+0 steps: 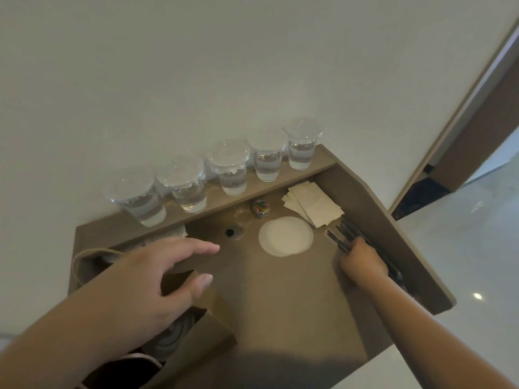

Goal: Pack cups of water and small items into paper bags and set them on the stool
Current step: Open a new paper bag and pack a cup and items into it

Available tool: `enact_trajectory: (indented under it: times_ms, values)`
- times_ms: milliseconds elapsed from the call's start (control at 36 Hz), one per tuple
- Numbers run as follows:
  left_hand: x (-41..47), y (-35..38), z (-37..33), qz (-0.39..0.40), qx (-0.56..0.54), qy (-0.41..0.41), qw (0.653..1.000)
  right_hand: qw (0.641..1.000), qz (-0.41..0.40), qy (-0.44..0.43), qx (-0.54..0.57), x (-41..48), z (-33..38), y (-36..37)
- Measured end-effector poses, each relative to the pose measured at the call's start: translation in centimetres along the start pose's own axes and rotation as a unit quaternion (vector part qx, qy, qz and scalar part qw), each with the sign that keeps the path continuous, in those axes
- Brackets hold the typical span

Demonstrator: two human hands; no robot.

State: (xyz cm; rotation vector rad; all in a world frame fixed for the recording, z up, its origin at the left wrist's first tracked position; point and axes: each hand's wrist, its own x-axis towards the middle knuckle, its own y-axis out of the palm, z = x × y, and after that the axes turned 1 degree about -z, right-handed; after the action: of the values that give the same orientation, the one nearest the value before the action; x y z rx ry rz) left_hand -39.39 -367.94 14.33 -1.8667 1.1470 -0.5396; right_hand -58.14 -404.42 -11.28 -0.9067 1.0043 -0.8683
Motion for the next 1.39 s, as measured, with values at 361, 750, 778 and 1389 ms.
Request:
enact_trajectory:
  times_ms: [361,750,778,1389]
  values:
    - [-0.8,-0.5,-0.3,-0.025,-0.022,0.015,0.999,0.997,-0.052,-0.030,-0.048,1.1,-1.0,0.5]
    - [-1.8,-1.2,-1.1,-0.035,-0.037,0.022,0.998,0.995,0.026,-0.001,-0.096,1.1,-0.1,-1.3]
    - [-1.8,-1.2,-1.0,-0.035,-0.036,0.020,0.999,0.994,0.030,0.000,-0.102,1.1,0.1,-1.5]
    - [-2.8,-1.9,0.7,-0.113,-0.094,-0.056,0.988,0.911,-0.132,-0.282,0.269,-17.2,11.6,-16.1]
